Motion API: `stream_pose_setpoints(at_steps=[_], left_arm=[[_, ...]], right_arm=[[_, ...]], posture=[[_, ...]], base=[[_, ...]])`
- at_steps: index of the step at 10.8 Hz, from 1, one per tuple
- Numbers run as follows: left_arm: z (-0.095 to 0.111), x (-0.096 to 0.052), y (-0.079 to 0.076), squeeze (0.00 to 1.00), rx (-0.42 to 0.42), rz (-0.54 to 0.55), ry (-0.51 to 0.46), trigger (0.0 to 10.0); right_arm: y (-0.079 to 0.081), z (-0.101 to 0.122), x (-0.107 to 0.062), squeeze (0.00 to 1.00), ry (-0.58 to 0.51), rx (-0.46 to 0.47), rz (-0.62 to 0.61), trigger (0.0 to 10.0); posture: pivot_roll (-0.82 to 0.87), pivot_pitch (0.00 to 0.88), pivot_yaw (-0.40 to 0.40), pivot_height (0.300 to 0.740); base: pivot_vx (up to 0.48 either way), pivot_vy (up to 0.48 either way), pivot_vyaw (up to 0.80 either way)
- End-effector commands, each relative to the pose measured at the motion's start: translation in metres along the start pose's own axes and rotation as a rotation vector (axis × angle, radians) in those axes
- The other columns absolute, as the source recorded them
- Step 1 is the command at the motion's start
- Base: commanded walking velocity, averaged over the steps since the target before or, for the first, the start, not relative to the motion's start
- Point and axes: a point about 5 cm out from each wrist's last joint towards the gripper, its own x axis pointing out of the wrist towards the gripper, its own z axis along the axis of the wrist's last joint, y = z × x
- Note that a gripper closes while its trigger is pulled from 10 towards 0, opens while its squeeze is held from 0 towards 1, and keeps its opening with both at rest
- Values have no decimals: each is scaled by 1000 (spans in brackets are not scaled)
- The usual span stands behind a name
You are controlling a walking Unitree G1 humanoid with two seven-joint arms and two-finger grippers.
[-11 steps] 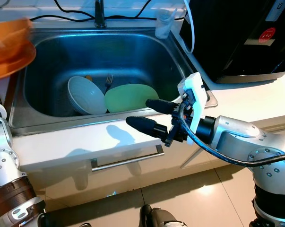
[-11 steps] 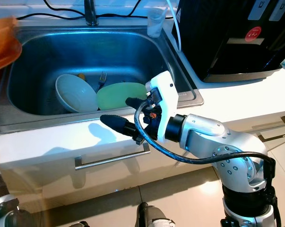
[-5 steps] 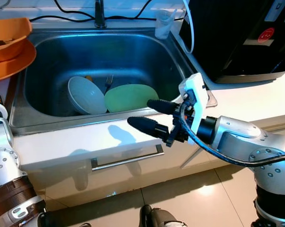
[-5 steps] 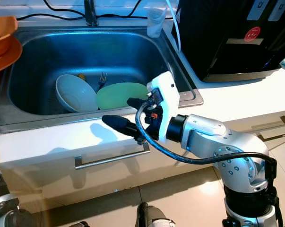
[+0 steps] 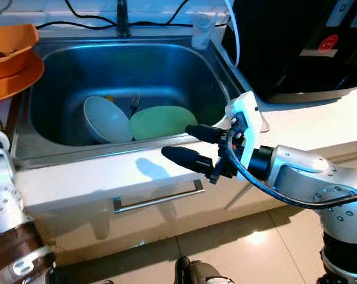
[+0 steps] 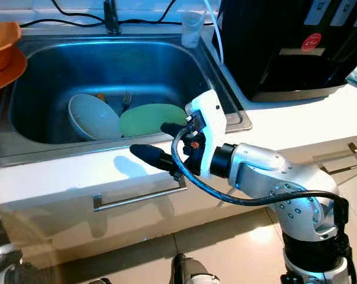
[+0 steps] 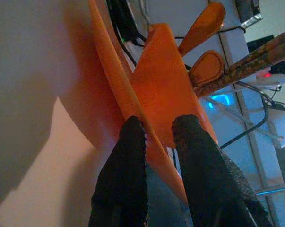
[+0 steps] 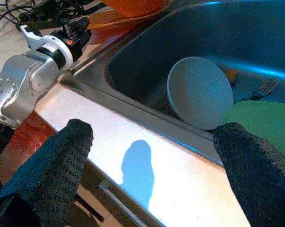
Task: Kitchen organization
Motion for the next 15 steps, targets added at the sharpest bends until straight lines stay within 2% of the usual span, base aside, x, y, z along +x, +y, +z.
stream_pose_setpoints(at_steps=[1,2,3,4,6,7,8,9,12,14,15], left_arm=[[-13,-38,107,0,12,448,104,10000],[-15,-41,104,0,14,420,128,10000],[-18,-45,100,157,18,396,158,10000],[-15,-47,96,208,16,389,156,10000],[-9,-47,94,192,-16,389,118,10000],[-7,-48,95,71,-29,398,102,10000],[-7,-51,96,502,-35,405,98,10000],[-7,-53,99,1000,-19,430,96,10000],[-1,-51,106,1000,-24,477,47,10000],[1,-47,104,1000,-98,482,-1,10000],[-4,-46,97,1000,-152,463,4,10000]], right_arm=[[-3,1,-4,0,-5,-6,-15,10000],[-4,1,-4,0,-1,-7,-11,10000],[-4,1,-3,0,2,-8,-5,10000],[-5,2,-2,0,3,-9,0,10000],[-5,1,-2,0,5,-10,1,10000],[-6,2,-2,0,4,-12,0,10000],[-7,3,-2,0,2,-15,-1,10000],[-7,3,-2,0,2,-18,-2,10000],[-8,1,-3,0,3,-19,-10,10000],[-9,0,-4,0,3,-20,-15,10000],[-9,0,-4,0,1,-18,-16,10000]], posture=[[-13,211,-264,740],[-5,211,-274,740],[-3,211,-277,740],[2,208,-279,740],[6,203,-280,740],[6,199,-280,740],[6,197,-279,740],[6,197,-279,740],[6,195,-273,740],[4,190,-269,740],[9,189,-265,740]], base=[[0,0,0],[0,0,0],[0,0,0],[0,0,0],[0,0,0],[0,0,0],[0,0,0],[0,0,0],[0,0,0],[0,0,0],[0,0,0]])
